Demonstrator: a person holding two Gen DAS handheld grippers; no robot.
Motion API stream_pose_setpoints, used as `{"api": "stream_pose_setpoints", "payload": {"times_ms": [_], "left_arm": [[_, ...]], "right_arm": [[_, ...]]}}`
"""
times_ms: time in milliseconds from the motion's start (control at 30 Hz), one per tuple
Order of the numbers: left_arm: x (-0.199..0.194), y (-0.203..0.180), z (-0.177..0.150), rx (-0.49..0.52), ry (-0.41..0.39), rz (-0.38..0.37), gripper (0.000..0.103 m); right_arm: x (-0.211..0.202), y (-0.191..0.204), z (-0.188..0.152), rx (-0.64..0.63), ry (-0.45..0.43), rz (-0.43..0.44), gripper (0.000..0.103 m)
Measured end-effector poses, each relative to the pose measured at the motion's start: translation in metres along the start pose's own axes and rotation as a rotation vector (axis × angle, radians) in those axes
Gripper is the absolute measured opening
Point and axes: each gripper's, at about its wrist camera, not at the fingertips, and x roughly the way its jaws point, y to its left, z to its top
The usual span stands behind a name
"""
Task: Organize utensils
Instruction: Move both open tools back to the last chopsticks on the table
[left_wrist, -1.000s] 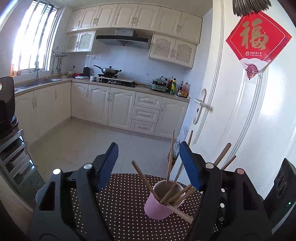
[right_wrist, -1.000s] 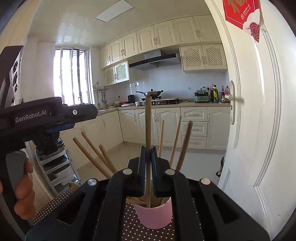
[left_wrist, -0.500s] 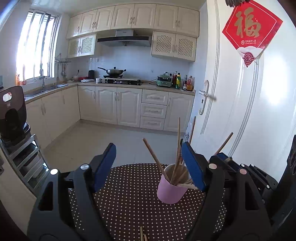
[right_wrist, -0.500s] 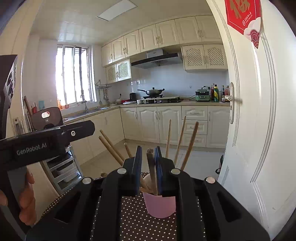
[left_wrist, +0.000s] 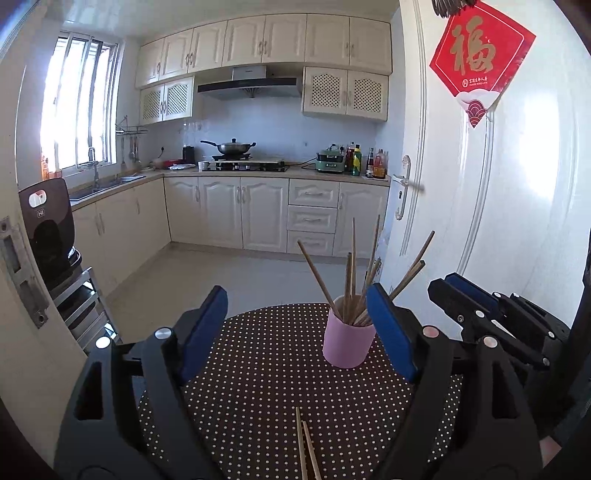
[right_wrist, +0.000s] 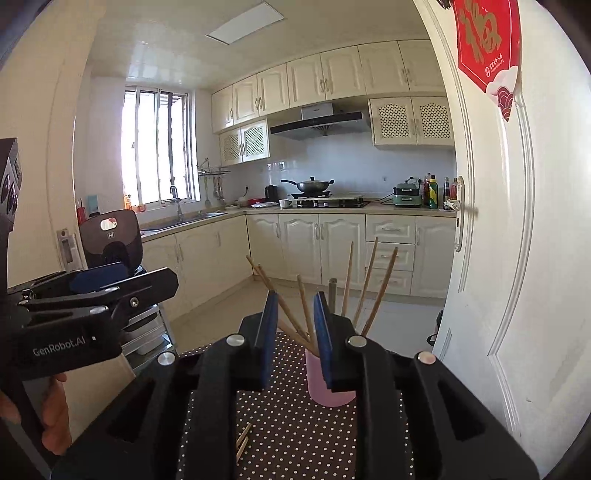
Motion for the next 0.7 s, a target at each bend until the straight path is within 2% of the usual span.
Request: {"api": "stream_pose_setpoints", "payload": {"times_ms": [200, 400, 533, 700], "left_arm": [[-0.017, 0.001, -0.018, 0.019, 0.003, 0.011, 0.08], [-0.014, 0.008, -0.044, 0.035, 0.071, 0.025, 0.08], [-0.001, 0.011, -0.066, 0.043, 0.151, 0.016, 0.08], [0.028, 0.016, -0.096, 0.052, 0.291, 0.004, 0.08]], "right_arm": [[-0.014, 0.016, -0.011, -0.041, 0.018, 0.022, 0.022], [-0.011, 0.027, -0.032, -0.059, 0.081, 0.043, 0.023], [-0.002, 0.032, -0.051, -0.051, 0.146, 0.047, 0.024], [0.015, 0.033, -0.078, -0.029, 0.247, 0.058, 0.024]]}}
